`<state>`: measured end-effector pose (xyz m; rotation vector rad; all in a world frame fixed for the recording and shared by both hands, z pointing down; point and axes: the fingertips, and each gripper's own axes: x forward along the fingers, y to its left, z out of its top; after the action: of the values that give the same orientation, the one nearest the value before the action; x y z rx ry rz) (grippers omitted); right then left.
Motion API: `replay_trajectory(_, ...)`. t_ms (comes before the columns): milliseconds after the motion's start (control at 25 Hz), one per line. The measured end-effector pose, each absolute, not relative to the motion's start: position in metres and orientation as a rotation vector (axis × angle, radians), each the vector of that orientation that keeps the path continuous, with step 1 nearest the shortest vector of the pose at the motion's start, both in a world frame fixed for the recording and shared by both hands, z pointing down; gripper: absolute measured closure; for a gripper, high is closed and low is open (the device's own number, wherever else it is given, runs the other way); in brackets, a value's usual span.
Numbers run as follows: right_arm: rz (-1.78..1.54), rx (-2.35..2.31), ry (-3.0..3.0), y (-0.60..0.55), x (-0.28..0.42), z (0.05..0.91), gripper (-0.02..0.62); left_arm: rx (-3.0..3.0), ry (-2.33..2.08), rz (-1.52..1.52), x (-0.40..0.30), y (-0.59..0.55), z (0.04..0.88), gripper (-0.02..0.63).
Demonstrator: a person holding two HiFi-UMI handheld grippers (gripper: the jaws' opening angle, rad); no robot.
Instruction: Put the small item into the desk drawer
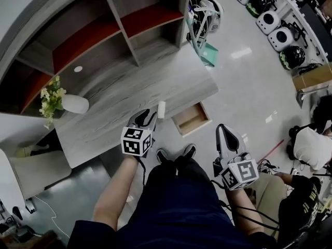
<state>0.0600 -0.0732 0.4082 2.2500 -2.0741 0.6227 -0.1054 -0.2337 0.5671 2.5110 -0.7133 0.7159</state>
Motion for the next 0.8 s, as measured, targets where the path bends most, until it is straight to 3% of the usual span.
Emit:
replay_trajectory(400, 0.653, 2.346, -1.985, -0.039, 0.101, 0.419, 0.589, 2.321, -0.690, 0.999, -0.075, -0.243, 0.653, 0.485)
replay_trajectory(800, 0.723, 2.434, -1.953, -0.010, 0.127, 0.433, 0.589, 2.125, -0.698, 1.078, -0.075, -0.238, 0.701, 0.486)
